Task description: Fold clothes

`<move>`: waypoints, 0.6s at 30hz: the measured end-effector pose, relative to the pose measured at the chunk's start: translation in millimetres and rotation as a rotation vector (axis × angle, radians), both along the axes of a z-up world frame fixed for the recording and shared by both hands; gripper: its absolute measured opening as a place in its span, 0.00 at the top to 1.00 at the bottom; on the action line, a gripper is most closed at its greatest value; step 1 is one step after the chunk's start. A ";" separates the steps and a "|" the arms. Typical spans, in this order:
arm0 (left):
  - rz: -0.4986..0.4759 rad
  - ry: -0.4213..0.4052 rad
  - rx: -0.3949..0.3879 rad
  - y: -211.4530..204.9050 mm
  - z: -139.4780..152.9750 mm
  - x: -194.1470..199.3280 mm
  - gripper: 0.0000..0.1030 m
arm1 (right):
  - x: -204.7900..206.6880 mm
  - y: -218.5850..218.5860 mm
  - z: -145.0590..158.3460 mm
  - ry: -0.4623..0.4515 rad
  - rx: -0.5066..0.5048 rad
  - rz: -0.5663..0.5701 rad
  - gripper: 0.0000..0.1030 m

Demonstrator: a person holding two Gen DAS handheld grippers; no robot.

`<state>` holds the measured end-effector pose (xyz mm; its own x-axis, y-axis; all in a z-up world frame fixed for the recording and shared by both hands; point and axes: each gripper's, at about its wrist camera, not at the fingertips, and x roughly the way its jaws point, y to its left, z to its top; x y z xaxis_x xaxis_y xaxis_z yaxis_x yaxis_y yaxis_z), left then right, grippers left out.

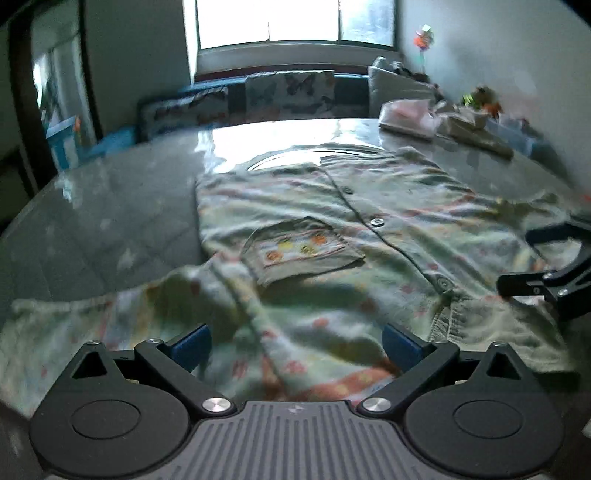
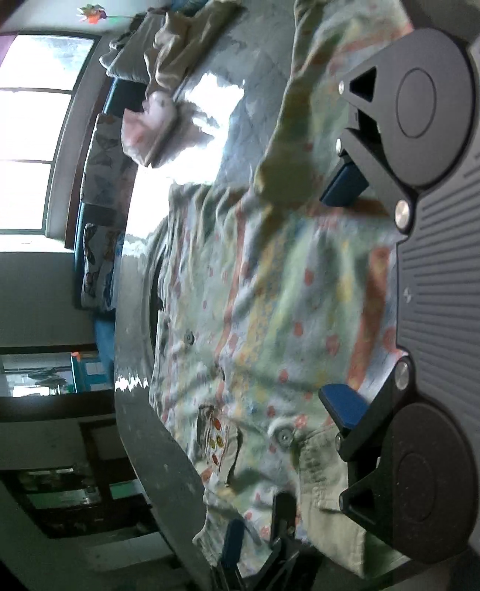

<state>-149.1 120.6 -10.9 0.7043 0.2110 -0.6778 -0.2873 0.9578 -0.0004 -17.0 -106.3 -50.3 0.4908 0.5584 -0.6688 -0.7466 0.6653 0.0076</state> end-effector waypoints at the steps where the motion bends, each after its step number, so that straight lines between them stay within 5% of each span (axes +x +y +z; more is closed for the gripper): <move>1: 0.026 -0.014 -0.002 5.9 2.5 -4.1 0.02 | 5.3 -7.1 2.2 0.003 0.017 -0.016 0.00; 11: 0.337 -0.004 0.024 81.1 0.5 -42.9 0.02 | 63.1 -65.2 -5.6 0.009 0.022 -0.285 0.00; 18: 0.469 0.008 0.027 121.5 -6.7 -61.2 0.01 | 74.8 -87.7 -8.7 -0.003 -0.002 -0.358 0.00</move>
<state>-210.4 242.1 -17.6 0.5232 0.5229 -0.6729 -0.6891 0.7242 0.0270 57.8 -194.1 -59.0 0.6570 0.3495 -0.6679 -0.4665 0.8845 0.0039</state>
